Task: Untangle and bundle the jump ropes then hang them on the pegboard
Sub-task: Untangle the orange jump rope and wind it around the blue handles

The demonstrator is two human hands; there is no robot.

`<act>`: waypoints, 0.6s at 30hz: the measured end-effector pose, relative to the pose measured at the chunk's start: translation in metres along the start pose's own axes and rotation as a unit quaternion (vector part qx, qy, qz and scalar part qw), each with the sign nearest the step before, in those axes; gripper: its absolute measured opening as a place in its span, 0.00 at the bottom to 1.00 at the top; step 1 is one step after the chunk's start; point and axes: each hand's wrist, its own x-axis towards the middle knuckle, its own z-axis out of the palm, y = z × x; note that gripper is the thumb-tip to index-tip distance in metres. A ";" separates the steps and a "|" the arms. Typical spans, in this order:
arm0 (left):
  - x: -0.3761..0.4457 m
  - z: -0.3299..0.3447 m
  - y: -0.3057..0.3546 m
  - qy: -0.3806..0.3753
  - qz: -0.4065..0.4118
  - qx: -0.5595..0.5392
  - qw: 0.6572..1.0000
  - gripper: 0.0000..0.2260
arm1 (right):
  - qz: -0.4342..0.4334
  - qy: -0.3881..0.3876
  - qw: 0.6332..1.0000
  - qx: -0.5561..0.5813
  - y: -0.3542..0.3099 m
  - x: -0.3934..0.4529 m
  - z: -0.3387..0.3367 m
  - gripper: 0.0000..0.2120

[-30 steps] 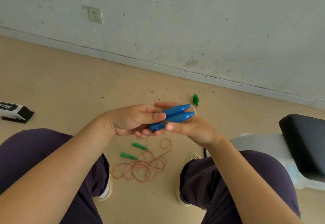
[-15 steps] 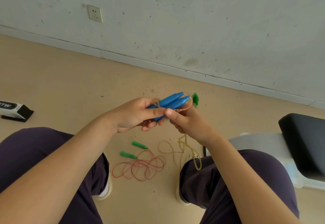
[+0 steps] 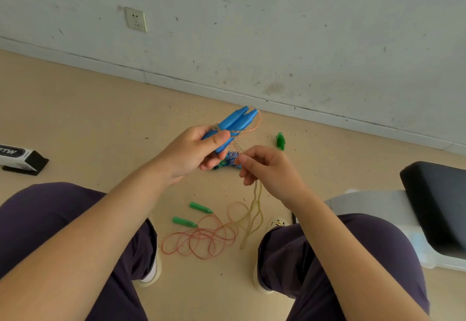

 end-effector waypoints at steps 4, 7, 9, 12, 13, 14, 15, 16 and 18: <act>0.001 -0.002 -0.003 0.036 0.005 0.024 0.999 0.09 | 0.020 0.003 1.000 -0.019 0.000 0.001 -0.001 0.08; 0.004 -0.001 -0.007 0.094 0.006 0.091 0.991 0.07 | 0.022 0.009 0.998 -0.058 0.000 0.002 0.000 0.11; 0.008 -0.002 -0.010 0.131 0.013 0.134 0.982 0.10 | 0.006 0.009 0.995 -0.102 -0.002 0.002 0.003 0.11; 0.011 0.000 -0.015 0.153 0.021 0.180 0.972 0.12 | -0.029 -0.005 0.987 -0.157 -0.006 0.000 0.006 0.10; 0.012 0.000 -0.017 0.155 0.021 0.190 0.969 0.12 | -0.045 -0.012 0.981 -0.189 -0.006 -0.002 0.006 0.10; 0.013 0.000 -0.019 0.160 0.020 0.198 0.967 0.11 | -0.064 -0.020 0.972 -0.224 -0.007 -0.003 0.006 0.09; 0.014 -0.002 -0.019 0.169 0.015 0.206 0.964 0.10 | -0.084 -0.027 0.964 -0.251 -0.007 -0.005 0.006 0.09; 0.015 -0.005 -0.019 0.176 0.008 0.216 0.961 0.10 | -0.104 -0.033 0.959 -0.263 -0.008 -0.007 0.006 0.10; 0.014 -0.012 -0.017 0.150 -0.018 0.231 0.961 0.08 | -0.153 -0.023 0.952 -0.266 -0.013 -0.009 0.004 0.10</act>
